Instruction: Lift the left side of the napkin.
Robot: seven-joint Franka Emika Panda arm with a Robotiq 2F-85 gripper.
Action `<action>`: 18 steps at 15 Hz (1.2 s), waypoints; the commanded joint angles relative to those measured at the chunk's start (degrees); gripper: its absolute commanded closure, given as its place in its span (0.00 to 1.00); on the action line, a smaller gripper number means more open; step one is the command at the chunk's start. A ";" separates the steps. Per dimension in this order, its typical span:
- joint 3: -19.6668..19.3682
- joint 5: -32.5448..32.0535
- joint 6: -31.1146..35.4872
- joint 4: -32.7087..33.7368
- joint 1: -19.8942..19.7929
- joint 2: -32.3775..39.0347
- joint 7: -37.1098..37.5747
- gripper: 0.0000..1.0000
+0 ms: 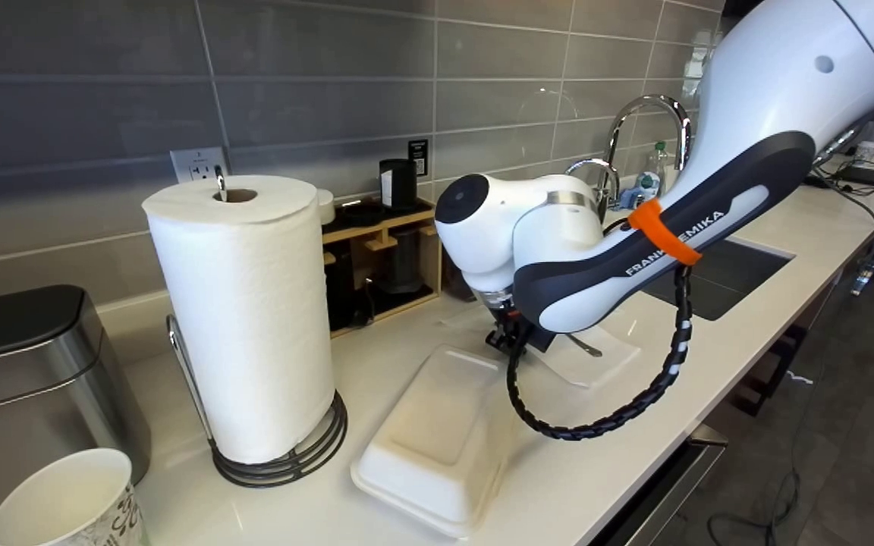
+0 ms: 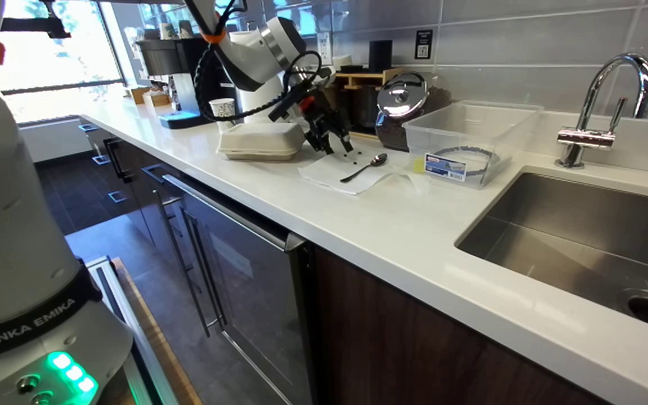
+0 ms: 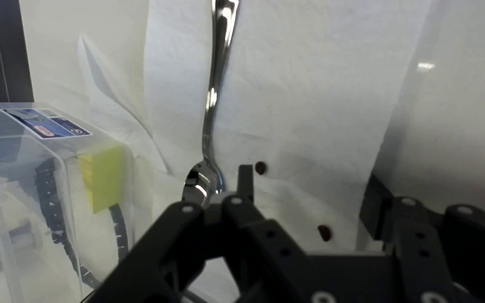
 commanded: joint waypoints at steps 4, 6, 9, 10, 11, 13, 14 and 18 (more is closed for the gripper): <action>-0.88 0.87 2.91 -1.10 -0.01 -1.74 -2.30 0.42; -1.22 0.96 4.12 -0.97 -0.27 -2.11 -2.47 0.45; -1.85 1.84 6.05 -0.93 -1.10 -2.82 -2.47 0.51; -2.15 2.13 6.89 -1.02 -1.48 -2.96 -2.50 0.51; -2.50 2.60 7.57 -0.99 -1.92 -2.98 -2.58 0.52; -3.10 3.89 9.12 -1.14 -2.87 -3.14 -2.90 0.53; -3.44 4.51 9.68 -1.21 -3.25 -3.22 -3.06 0.52; -4.62 6.60 11.31 -1.32 -3.96 -3.26 -3.92 0.51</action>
